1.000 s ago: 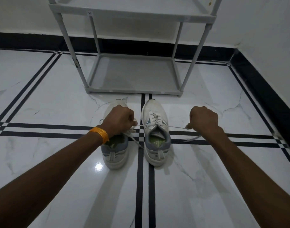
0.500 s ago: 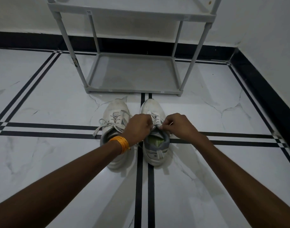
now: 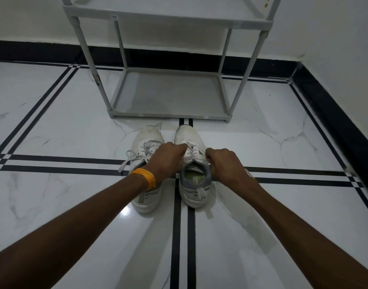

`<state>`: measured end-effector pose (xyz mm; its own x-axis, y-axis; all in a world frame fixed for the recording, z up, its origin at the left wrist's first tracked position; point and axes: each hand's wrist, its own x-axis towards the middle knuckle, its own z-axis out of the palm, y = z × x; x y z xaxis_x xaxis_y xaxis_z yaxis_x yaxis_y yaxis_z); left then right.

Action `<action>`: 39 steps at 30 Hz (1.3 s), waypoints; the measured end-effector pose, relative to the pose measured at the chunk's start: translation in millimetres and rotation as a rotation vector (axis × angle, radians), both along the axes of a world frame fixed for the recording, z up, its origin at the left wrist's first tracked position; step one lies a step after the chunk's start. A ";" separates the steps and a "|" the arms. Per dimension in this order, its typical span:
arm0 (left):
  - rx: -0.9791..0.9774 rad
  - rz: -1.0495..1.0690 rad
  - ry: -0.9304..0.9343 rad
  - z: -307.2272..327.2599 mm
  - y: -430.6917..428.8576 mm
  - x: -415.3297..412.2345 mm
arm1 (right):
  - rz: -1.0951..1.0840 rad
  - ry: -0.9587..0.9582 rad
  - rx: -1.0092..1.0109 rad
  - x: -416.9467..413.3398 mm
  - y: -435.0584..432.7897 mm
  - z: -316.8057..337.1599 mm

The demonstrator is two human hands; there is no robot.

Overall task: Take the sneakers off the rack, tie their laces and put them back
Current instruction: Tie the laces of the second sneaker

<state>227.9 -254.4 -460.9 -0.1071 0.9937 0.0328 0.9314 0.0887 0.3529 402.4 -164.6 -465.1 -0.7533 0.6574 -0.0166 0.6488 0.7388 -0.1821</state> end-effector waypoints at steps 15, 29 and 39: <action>0.016 0.114 -0.094 -12.3 -6.8 -9.1 | -0.296 0.097 -0.301 -6.2 0.4 -10.9; -0.058 0.278 -0.764 40.0 -19.5 -33.0 | -0.373 0.988 -1.356 -0.1 5.2 10.7; 0.219 0.360 -1.267 3.3 -0.6 11.6 | -0.394 0.961 -1.147 -21.8 -5.3 5.7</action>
